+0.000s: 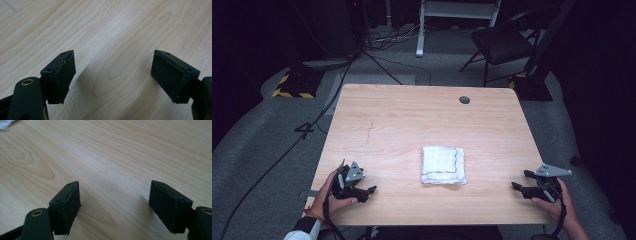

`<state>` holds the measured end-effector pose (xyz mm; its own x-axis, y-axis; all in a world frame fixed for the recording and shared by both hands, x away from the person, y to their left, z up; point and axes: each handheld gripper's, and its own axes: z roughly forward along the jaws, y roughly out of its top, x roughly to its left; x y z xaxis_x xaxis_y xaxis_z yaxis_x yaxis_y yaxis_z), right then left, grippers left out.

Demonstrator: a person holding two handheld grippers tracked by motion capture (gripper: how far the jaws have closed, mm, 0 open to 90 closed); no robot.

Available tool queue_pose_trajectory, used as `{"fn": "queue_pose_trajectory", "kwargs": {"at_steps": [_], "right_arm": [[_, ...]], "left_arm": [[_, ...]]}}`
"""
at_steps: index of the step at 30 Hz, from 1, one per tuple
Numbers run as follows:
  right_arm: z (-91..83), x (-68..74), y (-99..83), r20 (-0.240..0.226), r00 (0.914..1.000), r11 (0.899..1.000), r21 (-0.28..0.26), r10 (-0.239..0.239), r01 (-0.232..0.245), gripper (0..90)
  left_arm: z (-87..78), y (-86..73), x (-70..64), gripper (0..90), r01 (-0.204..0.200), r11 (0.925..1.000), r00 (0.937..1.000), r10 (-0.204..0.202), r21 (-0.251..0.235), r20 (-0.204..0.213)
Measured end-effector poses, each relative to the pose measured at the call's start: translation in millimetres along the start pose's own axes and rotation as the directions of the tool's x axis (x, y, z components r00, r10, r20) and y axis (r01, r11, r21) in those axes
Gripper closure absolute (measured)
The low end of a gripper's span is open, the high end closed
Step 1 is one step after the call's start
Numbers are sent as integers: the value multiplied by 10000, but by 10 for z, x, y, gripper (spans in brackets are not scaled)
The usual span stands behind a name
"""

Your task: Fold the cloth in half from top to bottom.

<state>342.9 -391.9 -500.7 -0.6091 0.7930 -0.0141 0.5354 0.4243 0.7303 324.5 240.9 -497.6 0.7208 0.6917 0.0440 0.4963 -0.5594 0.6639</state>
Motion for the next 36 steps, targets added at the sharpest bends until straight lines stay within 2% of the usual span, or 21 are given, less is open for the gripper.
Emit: {"fn": "queue_pose_trajectory", "kwargs": {"at_steps": [1,3,4,12,36], "right_arm": [[-7,-18,-30,-29,9998,9996,-183,211,-212,251],[-17,-25,-41,60,9995,9992,-230,317,-315,254],[-15,-18,-45,134,9995,9993,-235,289,-286,250],[1,-15,-35,156,9994,9993,-198,317,-314,228],[9,-4,-28,318,9986,9989,-192,426,-420,225]], "left_arm": [[-3,-16,17,212,84,9999,9999,-83,-55,91],[3,-69,62,215,475,9985,9980,-463,-278,441],[3,-94,78,206,467,9978,9979,-445,-472,464],[-17,-114,69,204,556,9975,9982,-547,-427,226],[-12,-111,70,204,614,9973,9979,-604,-414,243]]}}
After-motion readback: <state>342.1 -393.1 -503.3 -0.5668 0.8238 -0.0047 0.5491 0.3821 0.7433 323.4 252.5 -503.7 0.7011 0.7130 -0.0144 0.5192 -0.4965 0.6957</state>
